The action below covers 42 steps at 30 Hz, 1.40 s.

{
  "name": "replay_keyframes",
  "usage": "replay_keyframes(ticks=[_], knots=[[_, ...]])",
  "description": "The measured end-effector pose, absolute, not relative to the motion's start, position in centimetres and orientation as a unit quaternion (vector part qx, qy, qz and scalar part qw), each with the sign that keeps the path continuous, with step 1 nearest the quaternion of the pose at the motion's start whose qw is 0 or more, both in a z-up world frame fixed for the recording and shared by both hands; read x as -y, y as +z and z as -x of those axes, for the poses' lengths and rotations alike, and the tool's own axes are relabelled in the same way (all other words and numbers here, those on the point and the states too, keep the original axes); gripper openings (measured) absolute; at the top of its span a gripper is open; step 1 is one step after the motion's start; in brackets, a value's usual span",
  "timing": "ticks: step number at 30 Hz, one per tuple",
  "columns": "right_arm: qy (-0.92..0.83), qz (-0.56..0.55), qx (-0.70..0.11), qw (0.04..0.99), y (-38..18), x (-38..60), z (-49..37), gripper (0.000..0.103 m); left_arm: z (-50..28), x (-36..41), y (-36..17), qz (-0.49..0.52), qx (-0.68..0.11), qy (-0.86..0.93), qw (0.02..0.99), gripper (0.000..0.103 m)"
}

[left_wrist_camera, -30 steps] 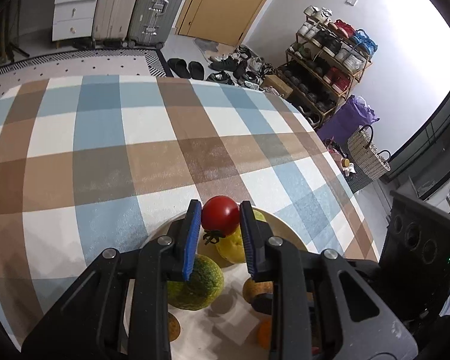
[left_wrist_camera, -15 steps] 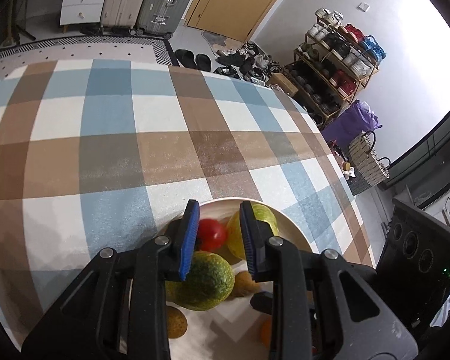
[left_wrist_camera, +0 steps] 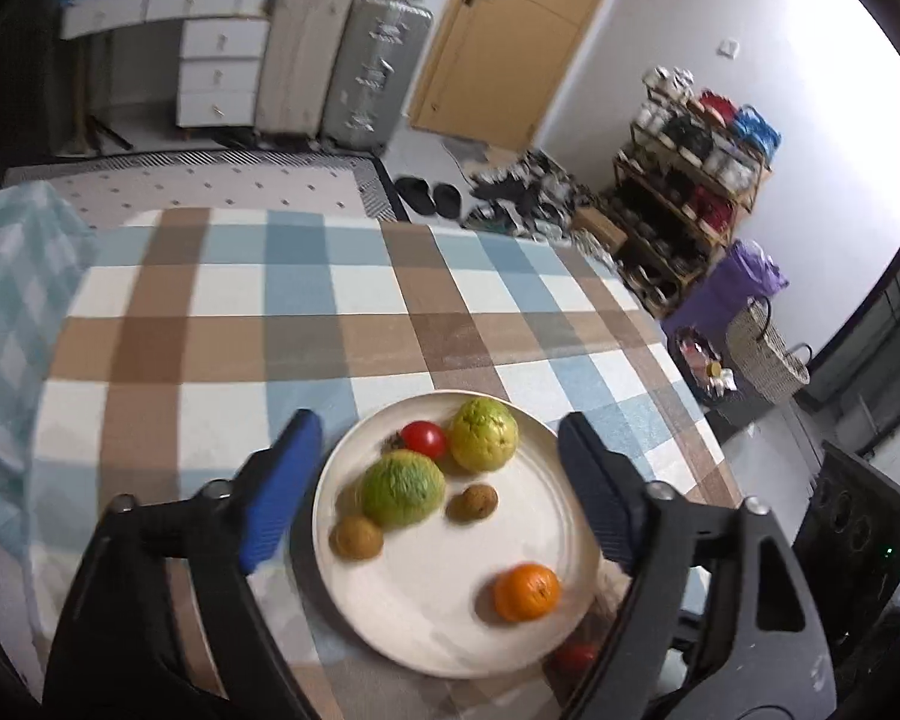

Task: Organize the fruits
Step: 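Withdraw both tools from the plate back toward the remaining fruits, then grasp the large orange with the left tool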

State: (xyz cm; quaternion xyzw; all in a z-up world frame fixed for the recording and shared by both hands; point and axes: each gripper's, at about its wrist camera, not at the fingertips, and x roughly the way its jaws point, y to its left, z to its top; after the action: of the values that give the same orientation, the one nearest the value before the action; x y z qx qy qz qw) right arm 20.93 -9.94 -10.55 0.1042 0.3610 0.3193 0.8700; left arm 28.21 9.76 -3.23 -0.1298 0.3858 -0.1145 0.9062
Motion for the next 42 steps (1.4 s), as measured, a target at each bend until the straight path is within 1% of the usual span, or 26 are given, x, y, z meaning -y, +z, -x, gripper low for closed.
replay_keyframes(ticks=[3, 5, 6, 8, 9, 10, 11, 12, 13, 15, 21, 25, 30, 42], knots=[[0.315, -0.104, -0.336, 0.882, -9.5, 11.2, -18.5, 0.070, -24.8, -9.0, -1.8, 0.121, -0.364, -0.107, 0.917, 0.081], [0.310, -0.102, -0.321, 0.889, -9.0, 11.9, -17.1, 0.075, -22.4, -8.3, -0.9, 0.104, -0.347, -0.097, 0.927, 0.083], [0.308, -0.100, -0.313, 0.893, -8.7, 12.3, -16.3, 0.078, -21.6, -7.9, -0.5, 0.097, -0.342, -0.093, 0.930, 0.085], [0.304, -0.096, -0.299, 0.899, -8.1, 12.9, -15.0, 0.081, -19.3, -7.1, 0.3, 0.079, -0.328, -0.087, 0.937, 0.086], [0.301, -0.093, -0.291, 0.903, -7.8, 13.2, -14.2, 0.084, -18.4, -6.8, 0.6, 0.074, -0.323, -0.084, 0.940, 0.090], [0.298, -0.092, -0.285, 0.907, -7.6, 13.4, -13.7, 0.089, -17.3, -6.4, 0.8, 0.067, -0.316, -0.079, 0.943, 0.096], [0.294, -0.090, -0.278, 0.910, -7.4, 13.7, -13.1, 0.091, -16.3, -6.1, 1.0, 0.062, -0.310, -0.077, 0.946, 0.099], [0.289, -0.089, -0.270, 0.914, -7.2, 14.0, -12.5, 0.094, -15.2, -5.9, 1.2, 0.062, -0.304, -0.072, 0.948, 0.101], [0.283, -0.086, -0.264, 0.918, -7.1, 14.2, -12.1, 0.096, -14.1, -5.6, 1.3, 0.065, -0.303, -0.070, 0.948, 0.101], [0.274, -0.083, -0.257, 0.923, -6.8, 14.7, -11.1, 0.096, -12.6, -5.0, 1.5, 0.063, -0.308, -0.077, 0.946, 0.101], [0.262, -0.082, -0.233, 0.933, -6.1, 15.6, -8.8, 0.102, -8.1, -4.2, 2.1, 0.056, -0.285, -0.048, 0.956, 0.102], [0.261, -0.080, -0.222, 0.936, -6.0, 15.8, -7.9, 0.103, -6.6, -4.3, 1.6, 0.059, -0.293, -0.030, 0.954, 0.102], [0.266, -0.065, -0.210, 0.938, -6.2, 15.7, -6.4, 0.103, -4.9, -4.8, 0.3, 0.063, -0.296, -0.011, 0.953, 0.102], [0.265, -0.028, -0.230, 0.936, -8.7, 14.8, -4.5, 0.103, -4.0, -5.5, -4.4, 0.068, -0.326, 0.000, 0.943, 0.102]])
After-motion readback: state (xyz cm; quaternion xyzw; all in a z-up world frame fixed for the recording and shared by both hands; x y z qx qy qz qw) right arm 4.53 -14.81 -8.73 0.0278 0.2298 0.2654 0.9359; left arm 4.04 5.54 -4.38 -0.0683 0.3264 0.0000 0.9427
